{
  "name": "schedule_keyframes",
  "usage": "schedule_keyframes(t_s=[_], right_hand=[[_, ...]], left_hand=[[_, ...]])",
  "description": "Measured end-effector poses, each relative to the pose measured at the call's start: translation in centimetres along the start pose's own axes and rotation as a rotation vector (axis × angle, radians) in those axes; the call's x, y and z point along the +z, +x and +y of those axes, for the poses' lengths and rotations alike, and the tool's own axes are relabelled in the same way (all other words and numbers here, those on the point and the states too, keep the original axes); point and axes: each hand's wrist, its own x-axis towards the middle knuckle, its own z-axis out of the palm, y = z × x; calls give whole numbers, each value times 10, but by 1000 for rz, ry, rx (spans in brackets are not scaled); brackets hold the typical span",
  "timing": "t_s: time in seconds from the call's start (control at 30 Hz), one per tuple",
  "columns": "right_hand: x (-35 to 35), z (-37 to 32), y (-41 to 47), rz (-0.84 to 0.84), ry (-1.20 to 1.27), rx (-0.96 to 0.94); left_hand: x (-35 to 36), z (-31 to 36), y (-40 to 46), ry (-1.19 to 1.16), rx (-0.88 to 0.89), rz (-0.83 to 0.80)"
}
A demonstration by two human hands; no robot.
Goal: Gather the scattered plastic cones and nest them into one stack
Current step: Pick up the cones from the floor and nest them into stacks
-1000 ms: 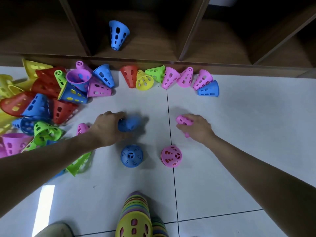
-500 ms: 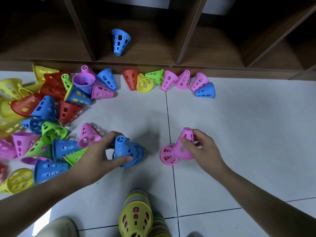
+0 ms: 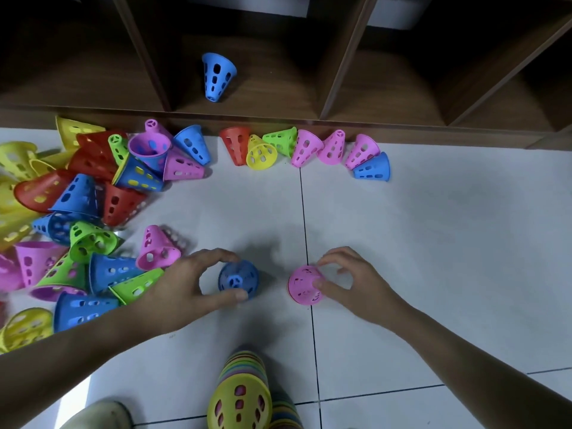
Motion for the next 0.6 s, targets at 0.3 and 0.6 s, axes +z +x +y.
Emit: schedule_keyframes(t_s=[0.3,0.6], right_hand=[[-66,35,83,430,-69,130],[-135,66,148,287,-631,311]], left_hand=[[-16,11,111,21,32,168],[-37,-30,202,507,65,57]])
